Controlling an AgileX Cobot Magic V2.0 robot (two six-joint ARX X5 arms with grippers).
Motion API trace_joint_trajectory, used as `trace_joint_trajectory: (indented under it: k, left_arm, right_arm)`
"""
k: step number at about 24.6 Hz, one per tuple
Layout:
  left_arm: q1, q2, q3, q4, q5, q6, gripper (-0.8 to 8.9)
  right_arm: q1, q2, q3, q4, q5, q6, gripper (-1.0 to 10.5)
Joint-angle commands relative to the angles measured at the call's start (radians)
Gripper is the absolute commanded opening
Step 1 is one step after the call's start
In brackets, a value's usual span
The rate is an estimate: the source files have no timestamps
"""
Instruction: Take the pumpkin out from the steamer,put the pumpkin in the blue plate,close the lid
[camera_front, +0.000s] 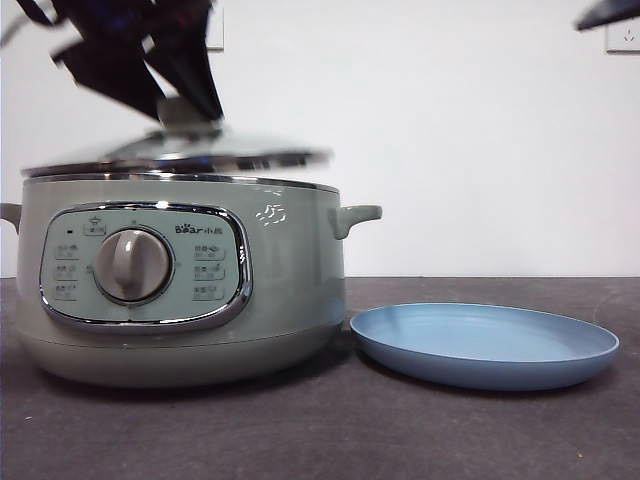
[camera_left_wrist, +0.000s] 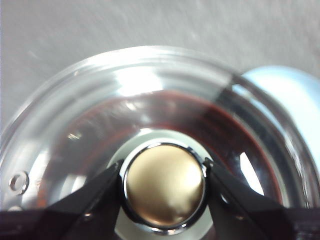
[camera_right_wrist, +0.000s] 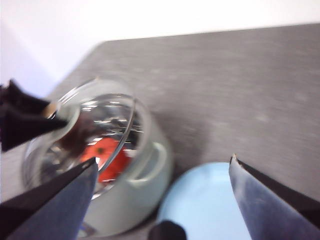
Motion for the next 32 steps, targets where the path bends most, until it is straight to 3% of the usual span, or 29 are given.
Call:
trace_joint_trajectory:
  k: [1, 15, 18, 23, 28, 32]
  left_arm:
    - [0.005, -0.094, 0.008, 0.04, -0.05, 0.008, -0.09]
    - [0.005, -0.434, 0.008, -0.115, -0.355, 0.008, -0.09]
    - [0.005, -0.478, 0.008, -0.147, -0.431, 0.009, -0.09]
    - [0.005, -0.543, 0.008, -0.194, -0.568, 0.027, -0.09]
    - [0.005, -0.557, 0.008, -0.232, -0.571, 0.027, -0.09]
    - [0.005, -0.556, 0.008, -0.257, -0.57, 0.026, -0.09]
  right_arm:
    - [0.034, 0.039, 0.019, 0.018, -0.029, -0.003, 4.4]
    - [0.329, 0.454, 0.353, -0.09, -0.016, -0.125, 4.9]
    - [0.382, 0.556, 0.452, -0.143, 0.048, -0.153, 6.0]
    - [0.486, 0.806, 0.752, -0.362, 0.188, -0.259, 6.0]
    - [0.569, 1.04, 0.959, -0.43, 0.346, -0.327, 6.0]
    - [0.584, 1.163, 0.967, -0.401, 0.347, -0.333, 6.0]
